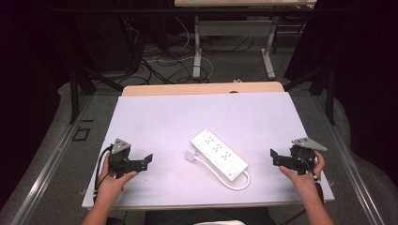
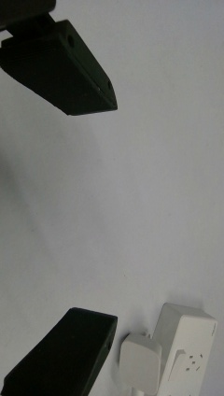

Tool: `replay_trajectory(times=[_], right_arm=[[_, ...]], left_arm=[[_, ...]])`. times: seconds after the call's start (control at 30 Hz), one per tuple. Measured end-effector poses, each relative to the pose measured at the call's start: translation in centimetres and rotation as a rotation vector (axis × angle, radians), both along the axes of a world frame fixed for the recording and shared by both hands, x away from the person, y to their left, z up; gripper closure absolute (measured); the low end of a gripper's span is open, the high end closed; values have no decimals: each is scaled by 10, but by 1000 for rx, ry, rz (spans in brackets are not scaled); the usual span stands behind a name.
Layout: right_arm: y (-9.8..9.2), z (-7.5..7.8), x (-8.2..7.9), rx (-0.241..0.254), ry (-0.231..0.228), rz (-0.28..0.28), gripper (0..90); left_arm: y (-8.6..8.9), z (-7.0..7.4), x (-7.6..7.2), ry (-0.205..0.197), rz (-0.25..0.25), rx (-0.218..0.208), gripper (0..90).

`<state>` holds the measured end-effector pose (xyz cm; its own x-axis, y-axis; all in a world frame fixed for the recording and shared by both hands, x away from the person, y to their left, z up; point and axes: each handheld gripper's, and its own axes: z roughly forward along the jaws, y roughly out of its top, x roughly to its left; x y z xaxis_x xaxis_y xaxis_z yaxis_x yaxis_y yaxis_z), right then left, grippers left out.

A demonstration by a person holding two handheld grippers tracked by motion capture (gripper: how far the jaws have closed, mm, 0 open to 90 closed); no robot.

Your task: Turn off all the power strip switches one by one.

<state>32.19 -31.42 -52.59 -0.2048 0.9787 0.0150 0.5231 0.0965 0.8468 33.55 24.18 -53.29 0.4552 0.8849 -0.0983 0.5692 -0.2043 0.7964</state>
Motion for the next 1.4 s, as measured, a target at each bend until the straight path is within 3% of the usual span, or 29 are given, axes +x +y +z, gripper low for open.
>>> replay_trajectory(times=[0.3, 0.6, 0.77, 0.97, 1.3, 1.4], right_arm=[[14, 4, -2, -25, -6, 73, 17], [27, 11, -7, -60, -15, 154, 146], [36, 13, -8, -74, -31, 197, 169], [48, 18, -13, -68, -47, 228, 244], [68, 26, -18, -56, 16, 320, 330], [75, 27, -20, -52, 15, 333, 335]], left_arm=[[-6, -3, -1, 24, -18, -9, 24], [-15, -3, -3, 23, -45, -2, 25], [-17, -3, -3, 5, -43, 1, 25], [-19, -3, -3, -3, -41, -5, 25], [-19, -2, -4, -8, -41, -2, 26], [-19, -2, -4, -2, -48, -1, 26]])
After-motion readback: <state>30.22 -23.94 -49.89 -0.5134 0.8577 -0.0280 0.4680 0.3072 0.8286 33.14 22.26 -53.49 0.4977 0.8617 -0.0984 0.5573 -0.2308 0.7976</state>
